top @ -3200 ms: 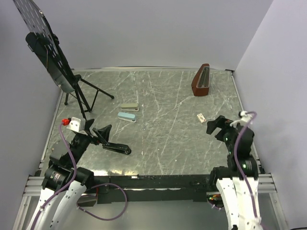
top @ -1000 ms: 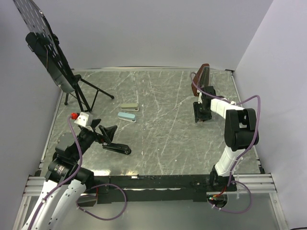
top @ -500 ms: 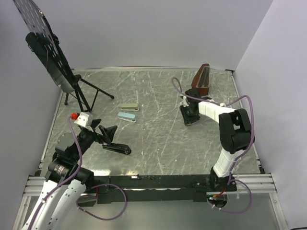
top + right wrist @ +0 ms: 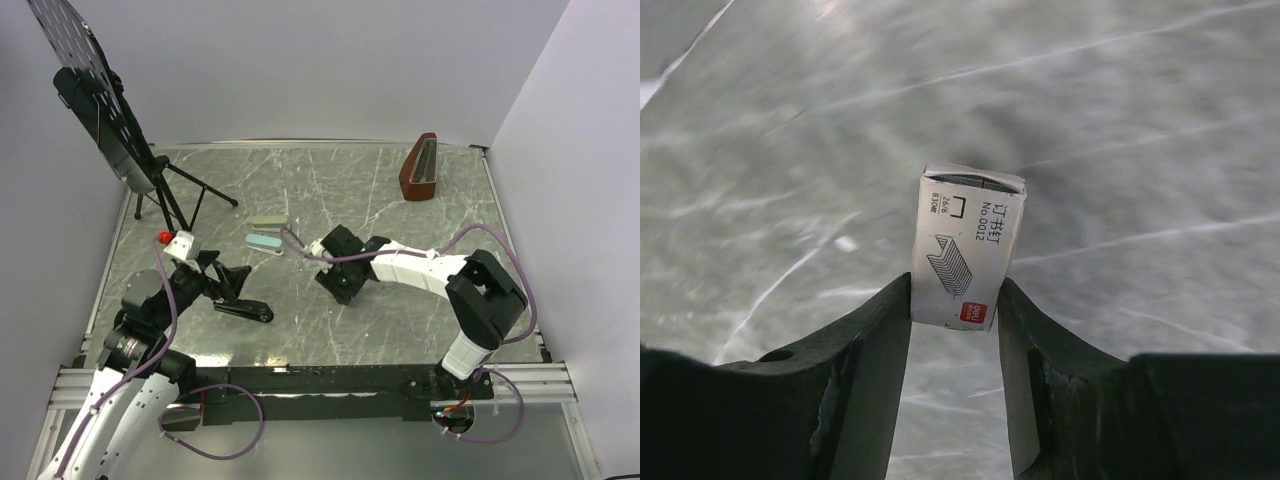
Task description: Load the staples into the stapler
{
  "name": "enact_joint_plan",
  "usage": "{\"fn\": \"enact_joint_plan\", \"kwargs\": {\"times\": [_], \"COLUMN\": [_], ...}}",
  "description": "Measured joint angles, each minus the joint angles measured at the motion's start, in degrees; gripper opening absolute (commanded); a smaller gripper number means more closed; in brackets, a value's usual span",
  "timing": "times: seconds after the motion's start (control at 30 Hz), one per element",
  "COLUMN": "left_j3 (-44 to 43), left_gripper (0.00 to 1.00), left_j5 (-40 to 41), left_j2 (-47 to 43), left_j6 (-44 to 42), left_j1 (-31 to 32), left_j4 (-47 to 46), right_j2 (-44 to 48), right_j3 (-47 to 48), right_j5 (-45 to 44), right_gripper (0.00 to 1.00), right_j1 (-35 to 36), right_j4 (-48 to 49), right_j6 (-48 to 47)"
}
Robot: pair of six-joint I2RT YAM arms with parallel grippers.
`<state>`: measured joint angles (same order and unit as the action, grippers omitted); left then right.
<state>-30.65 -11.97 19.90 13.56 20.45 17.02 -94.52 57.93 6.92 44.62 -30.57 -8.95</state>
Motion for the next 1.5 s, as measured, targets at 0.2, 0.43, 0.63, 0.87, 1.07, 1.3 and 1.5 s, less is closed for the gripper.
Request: {"fn": "enact_joint_plan", "kwargs": {"times": [0.2, 0.43, 0.63, 0.87, 1.07, 1.3, 1.5], "left_j3": [-0.3, -1.7, -3.2, -4.2, -5.2, -6.0, -6.5], "left_gripper": [0.97, 0.97, 0.97, 0.97, 0.97, 0.97, 0.98], "left_j5": [-3.2, -5.1, -4.5, -1.6, 0.9, 2.3, 3.3], "left_j2": [8.2, 20.3, 28.0, 34.8, 40.8, 47.1, 51.6], "left_j6": [3.9, 8.4, 13.2, 18.7, 21.6, 23.2, 23.6], "left_j1": [0.0, 0.1, 3.1, 9.1, 13.0, 16.2, 18.4], "left_j4": [-0.4, -0.4, -1.0, -4.8, -8.8, -12.8, -15.3], "right_j2": [-0.3, -0.3, 8.4, 21.6, 26.6, 24.3, 20.8], "right_j3": [-0.3, -0.3, -2.2, -11.9, -27.1, -31.0, -31.5], "right_j5": [0.3, -0.6, -0.6, -3.2, -3.4, -5.0, -6.3], "right_gripper": [0.6, 0.82, 0.82, 0.74, 0.6, 0.51, 0.48], "right_j1": [3.6, 4.0, 2.9, 1.6, 1.8, 2.5, 2.5], "right_j4": [-0.6, -1.2, -1.0, 5.5, 15.1, 26.2, 33.4], "right_j6": [-2.6, -2.7, 5.0, 32.0, 54.1, 67.8, 73.4]}}
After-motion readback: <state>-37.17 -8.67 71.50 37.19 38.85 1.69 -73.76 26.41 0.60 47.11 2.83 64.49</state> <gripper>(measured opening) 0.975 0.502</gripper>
